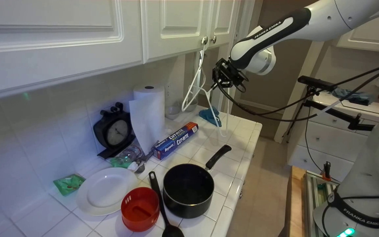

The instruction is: Pick up the hanger from the counter and hang it on the hanger on the cabinet.

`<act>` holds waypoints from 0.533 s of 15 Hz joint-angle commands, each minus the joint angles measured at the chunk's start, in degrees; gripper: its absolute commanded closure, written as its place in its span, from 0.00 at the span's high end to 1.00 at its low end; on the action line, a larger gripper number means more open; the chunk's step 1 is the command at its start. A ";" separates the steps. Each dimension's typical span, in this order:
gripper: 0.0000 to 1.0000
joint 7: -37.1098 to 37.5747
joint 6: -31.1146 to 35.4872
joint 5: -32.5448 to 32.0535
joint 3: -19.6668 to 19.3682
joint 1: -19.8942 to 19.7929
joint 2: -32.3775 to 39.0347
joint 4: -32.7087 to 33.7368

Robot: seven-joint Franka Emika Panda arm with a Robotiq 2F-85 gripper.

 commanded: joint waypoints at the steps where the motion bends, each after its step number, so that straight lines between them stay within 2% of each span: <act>1: 0.06 2.25 -1.30 -1.69 -0.04 0.45 0.86 0.97; 8: 0.06 1.35 -2.83 -0.48 0.78 0.45 1.85 1.11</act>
